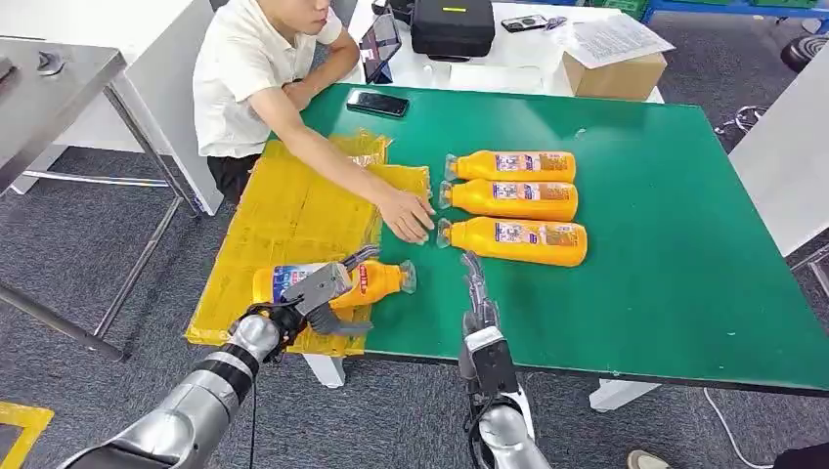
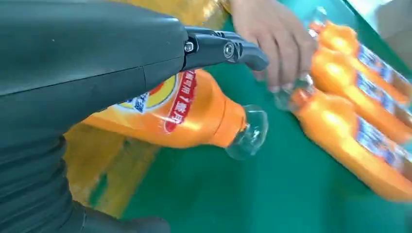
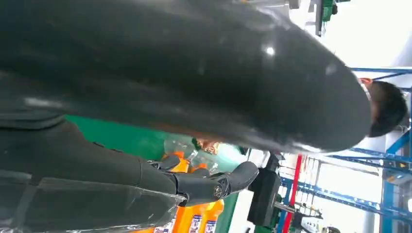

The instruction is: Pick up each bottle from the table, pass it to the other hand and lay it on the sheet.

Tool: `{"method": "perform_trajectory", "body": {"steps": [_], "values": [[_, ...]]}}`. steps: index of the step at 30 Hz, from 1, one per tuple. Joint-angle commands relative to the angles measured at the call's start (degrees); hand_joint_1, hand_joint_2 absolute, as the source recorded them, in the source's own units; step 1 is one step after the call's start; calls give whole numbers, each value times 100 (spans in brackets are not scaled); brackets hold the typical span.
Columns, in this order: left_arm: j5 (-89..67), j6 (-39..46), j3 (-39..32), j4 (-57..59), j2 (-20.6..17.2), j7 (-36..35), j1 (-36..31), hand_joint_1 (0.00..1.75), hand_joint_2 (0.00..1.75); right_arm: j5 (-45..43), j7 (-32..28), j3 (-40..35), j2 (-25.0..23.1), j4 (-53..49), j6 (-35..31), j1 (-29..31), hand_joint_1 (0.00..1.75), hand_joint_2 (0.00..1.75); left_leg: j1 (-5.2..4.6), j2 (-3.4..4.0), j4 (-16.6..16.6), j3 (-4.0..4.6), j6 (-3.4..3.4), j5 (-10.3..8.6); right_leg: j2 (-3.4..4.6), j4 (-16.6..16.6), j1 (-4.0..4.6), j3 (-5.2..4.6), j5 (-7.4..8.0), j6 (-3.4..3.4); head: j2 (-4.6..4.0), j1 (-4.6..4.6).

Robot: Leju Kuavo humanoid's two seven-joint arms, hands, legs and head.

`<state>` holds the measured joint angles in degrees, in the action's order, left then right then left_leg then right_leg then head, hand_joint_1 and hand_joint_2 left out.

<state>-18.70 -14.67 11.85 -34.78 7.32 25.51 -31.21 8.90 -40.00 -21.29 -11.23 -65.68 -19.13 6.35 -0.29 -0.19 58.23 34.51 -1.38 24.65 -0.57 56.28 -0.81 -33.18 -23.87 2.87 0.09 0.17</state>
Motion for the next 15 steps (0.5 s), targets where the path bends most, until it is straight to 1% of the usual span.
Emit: {"method": "perform_trajectory", "body": {"steps": [1, 2, 3, 4, 5, 6, 7, 8, 9, 10, 11, 12, 13, 15], "values": [[814, 380, 553, -1482, -27, -118, 704, 0, 175, -4, 0, -91, 229, 278, -111, 106, 0, 0, 6, 8, -4, -11, 9, 10, 11, -6, 7, 9, -5, -11, 0, 0], [1228, 963, 403, -1966, 157, 187, 911, 0, 175, 215, 0, -77, 238, 297, -346, 99, 0, 0, 3, 4, -3, 3, 5, 3, 5, -5, 3, -4, -1, -5, 0, 2], [1583, 1315, 330, -2378, 347, 302, 1085, 0, 175, 569, 0, -191, 333, 432, -500, 158, 0, 0, 6, 4, 0, 5, 8, 7, 5, -5, 6, -4, -4, -9, 0, 0], [2095, 1599, 276, -2805, 553, 323, 1251, 0, 175, 1094, 14, -247, 440, 662, -885, 261, 0, 175, 7, 1, 0, 2, 10, 10, 2, -6, 7, -1, -8, -11, 0, 2], [2549, 2192, 344, -3377, 757, 455, 1473, 0, 175, 1962, 105, -255, 569, 926, -1790, 408, 0, 175, 5, -6, 1, 20, 5, 4, -5, -5, 5, -17, -4, -5, 0, 2], [2639, 2709, 564, -3733, 793, 509, 1596, 0, 175, 3029, 343, 45, 634, 989, -2087, 462, 0, 175, 6, -10, 2, 22, 5, 6, -8, -6, 6, -17, -5, -6, 0, -2], [2621, 3301, 734, -4033, 818, 708, 1715, 0, 175, 4117, 514, 723, 555, 883, -2087, 422, 0, 175, 5, -12, 5, 35, 2, 4, -12, -7, 6, -29, -3, -2, 0, 0], [2670, 3844, 921, -4309, 806, 831, 1856, 0, 175, 4613, 403, 1263, 505, 917, -2087, 474, 0, 175, 3, -15, 4, 35, 3, 5, -14, -6, 4, -29, -6, -2, 0, 2], [2808, 4199, 948, -4447, 839, 897, 1975, 0, 175, 5559, 644, 1722, 527, 698, -2087, 459, 0, 175, -4, -16, 1, 44, 0, 0, -15, -3, -3, -39, -4, 0, 0, 2], [2835, 4361, 991, -4509, 826, 989, 2042, 0, 175, 5898, 807, 1837, 598, 685, -2087, 482, 0, 175, -3, -14, 6, 40, 2, 7, -12, -1, -2, -33, -8, -1, 0, 0], [2931, 4656, 1082, -4597, 740, 1167, 2186, 0, 175, 6253, 1086, 1981, 788, 705, -2087, 541, 0, 175, -4, -4, 2, 45, 1, 4, -3, -4, -2, -42, 0, 0, 0, 2], [2945, 4721, 1109, -4604, 712, 1224, 2207, 0, 175, 6324, 1155, 1978, 835, 716, -2087, 553, 0, 175, -6, -5, -1, 31, 2, 8, -3, -8, -3, -30, -4, -1, 0, 0], [2887, 4848, 1169, -4636, 635, 1449, 2303, 0, 175, 6514, 1394, 1939, 1003, 788, -2087, 594, 0, 175, -5, -3, -6, 22, 4, 10, 1, -14, -2, -20, -4, -4, 0, 0], [2820, 4891, 1191, -4708, 610, 1449, 2330, 0, 175, 6503, 1440, 1898, 1044, 838, -2087, 615, 0, 175, -7, -15, -2, 42, -1, 3, -17, -11, -4, -36, -1, 0, 0, 2]]}}
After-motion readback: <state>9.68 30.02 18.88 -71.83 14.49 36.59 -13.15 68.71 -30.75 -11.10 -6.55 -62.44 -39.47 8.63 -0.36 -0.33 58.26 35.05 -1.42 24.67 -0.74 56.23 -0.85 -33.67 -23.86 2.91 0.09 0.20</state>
